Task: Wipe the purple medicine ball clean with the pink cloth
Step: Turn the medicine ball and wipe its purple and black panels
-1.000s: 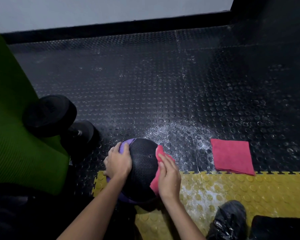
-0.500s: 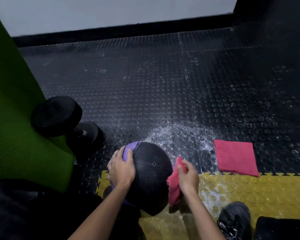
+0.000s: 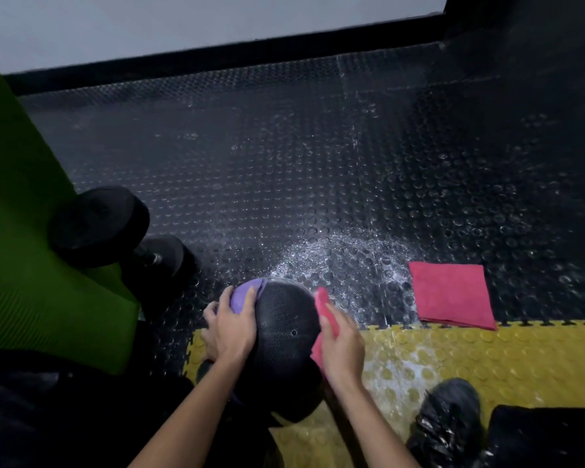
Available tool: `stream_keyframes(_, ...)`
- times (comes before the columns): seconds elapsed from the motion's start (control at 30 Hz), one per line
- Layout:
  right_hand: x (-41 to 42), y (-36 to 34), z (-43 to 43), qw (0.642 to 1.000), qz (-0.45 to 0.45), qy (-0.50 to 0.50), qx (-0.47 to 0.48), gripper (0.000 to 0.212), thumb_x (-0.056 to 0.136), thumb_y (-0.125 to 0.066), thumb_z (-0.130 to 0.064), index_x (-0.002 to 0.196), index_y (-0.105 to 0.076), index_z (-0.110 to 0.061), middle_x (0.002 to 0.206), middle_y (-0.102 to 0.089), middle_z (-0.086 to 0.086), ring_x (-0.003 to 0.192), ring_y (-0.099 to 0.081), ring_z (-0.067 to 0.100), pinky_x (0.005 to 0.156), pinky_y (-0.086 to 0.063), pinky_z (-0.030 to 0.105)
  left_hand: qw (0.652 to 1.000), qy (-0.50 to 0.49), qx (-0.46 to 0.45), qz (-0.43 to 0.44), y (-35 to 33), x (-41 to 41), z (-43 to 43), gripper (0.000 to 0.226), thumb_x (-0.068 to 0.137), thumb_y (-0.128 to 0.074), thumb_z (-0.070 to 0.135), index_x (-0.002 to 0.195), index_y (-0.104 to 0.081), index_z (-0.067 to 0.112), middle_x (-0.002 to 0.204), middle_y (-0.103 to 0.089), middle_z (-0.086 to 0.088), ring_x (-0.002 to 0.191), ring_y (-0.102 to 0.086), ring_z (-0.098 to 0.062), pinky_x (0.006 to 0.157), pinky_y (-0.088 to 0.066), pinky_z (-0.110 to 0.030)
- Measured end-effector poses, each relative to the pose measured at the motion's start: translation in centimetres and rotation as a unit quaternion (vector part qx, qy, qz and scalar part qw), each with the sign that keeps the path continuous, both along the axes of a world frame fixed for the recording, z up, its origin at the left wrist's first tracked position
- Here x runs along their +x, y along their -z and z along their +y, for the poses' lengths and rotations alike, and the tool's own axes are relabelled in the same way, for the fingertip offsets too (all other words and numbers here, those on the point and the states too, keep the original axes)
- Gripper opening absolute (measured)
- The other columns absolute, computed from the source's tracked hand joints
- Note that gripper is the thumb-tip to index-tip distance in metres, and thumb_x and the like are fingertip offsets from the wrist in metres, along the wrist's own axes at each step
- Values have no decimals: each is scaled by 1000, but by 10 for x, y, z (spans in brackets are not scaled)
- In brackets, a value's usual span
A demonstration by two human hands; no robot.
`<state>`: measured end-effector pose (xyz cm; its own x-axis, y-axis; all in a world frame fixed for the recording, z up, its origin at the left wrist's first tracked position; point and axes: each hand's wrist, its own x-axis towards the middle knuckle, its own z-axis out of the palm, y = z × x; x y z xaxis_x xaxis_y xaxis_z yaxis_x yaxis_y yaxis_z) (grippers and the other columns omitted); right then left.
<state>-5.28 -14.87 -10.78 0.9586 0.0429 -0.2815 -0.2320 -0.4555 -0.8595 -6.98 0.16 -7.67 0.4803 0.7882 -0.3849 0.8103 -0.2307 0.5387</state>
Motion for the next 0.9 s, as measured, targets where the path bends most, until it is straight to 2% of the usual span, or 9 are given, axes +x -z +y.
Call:
stream_keyframes(0.1, -5, -4, 20, 986, -136, -88, -29, 28, 90, -54, -23, 117, -61, -26, 123, -56, -11, 114, -49, 7, 95, -34, 14, 1000, 0, 15, -3, 8, -6, 12, 56, 87, -39, 64, 138, -41, 40, 149, -34, 4, 128, -40, -33, 107, -27, -45)
stream_keyframes(0.2, 2, -1, 22, 987, -125, -99, -20, 30, 92, -50, -26, 121, -58, -28, 122, -55, -13, 111, -46, 2, 95, -33, 13, 999, -3, 20, -28, 13, -13, 23, 53, 89, -41, 60, 136, -46, 36, 144, -44, 4, 126, -45, -28, 106, -31, -41)
stream_keyframes(0.27, 12, -3, 14, 998, -26, -57, 20, 29, 93, -46, -31, 121, -56, -31, 103, -62, -7, 84, -58, -2, 77, -49, 16, 999, 2, 27, -32, 14, -14, 21, 52, 90, -40, 59, 136, -45, 36, 144, -44, 4, 127, -45, -27, 107, -31, -41)
stream_keyframes(0.37, 25, -8, 2, 994, 102, -6, 42, 28, 93, -44, -39, 116, -58, -31, 75, -64, -2, 50, -50, -2, 44, -41, 9, 999, 21, 40, -27, 11, -12, 11, 53, 88, -39, 62, 137, -43, 39, 147, -38, 6, 130, -40, -29, 109, -29, -46)
stream_keyframes(0.53, 22, -17, 18, 992, -45, -91, -72, 28, 92, -50, -21, 118, -60, -21, 120, -58, -7, 106, -52, 14, 86, -34, 19, 996, 66, 57, -22, 15, -13, 10, 62, 83, -36, 70, 136, -44, 40, 148, -37, 5, 131, -40, -29, 110, -28, -49)
stream_keyframes(0.6, 21, -19, 22, 989, -83, -111, -53, 27, 92, -50, -21, 117, -61, -21, 117, -59, -7, 100, -53, 9, 83, -34, 14, 995, 66, 58, -38, 17, -14, 16, 56, 87, -39, 64, 135, -46, 37, 147, -39, 3, 131, -41, -27, 111, -27, -46)
stream_keyframes(0.73, 29, -4, -1, 994, 103, -17, 28, 26, 94, -46, -28, 116, -59, -25, 93, -68, 0, 73, -62, 13, 57, -46, 10, 994, 80, 60, -42, 16, -20, 13, 63, 81, -34, 68, 135, -46, 37, 147, -40, 4, 130, -41, -27, 110, -30, -46)
stream_keyframes(0.8, 27, 2, -5, 993, 111, -27, -26, 24, 94, -47, -26, 114, -61, -24, 89, -67, -1, 80, -63, 17, 74, -50, 24, 991, 101, 73, -43, 14, -21, 8, 59, 85, -37, 66, 135, -46, 37, 149, -37, 4, 133, -38, -27, 110, -29, -46)
stream_keyframes(0.9, 20, -13, 14, 997, -14, -69, -41, 25, 91, -52, -20, 113, -64, -22, 108, -61, -8, 102, -55, 13, 90, -37, 20, 987, 129, 81, -46, 13, -24, 8, 71, 76, -30, 71, 135, -47, 36, 149, -37, 4, 134, -36, -25, 111, -29, -46)
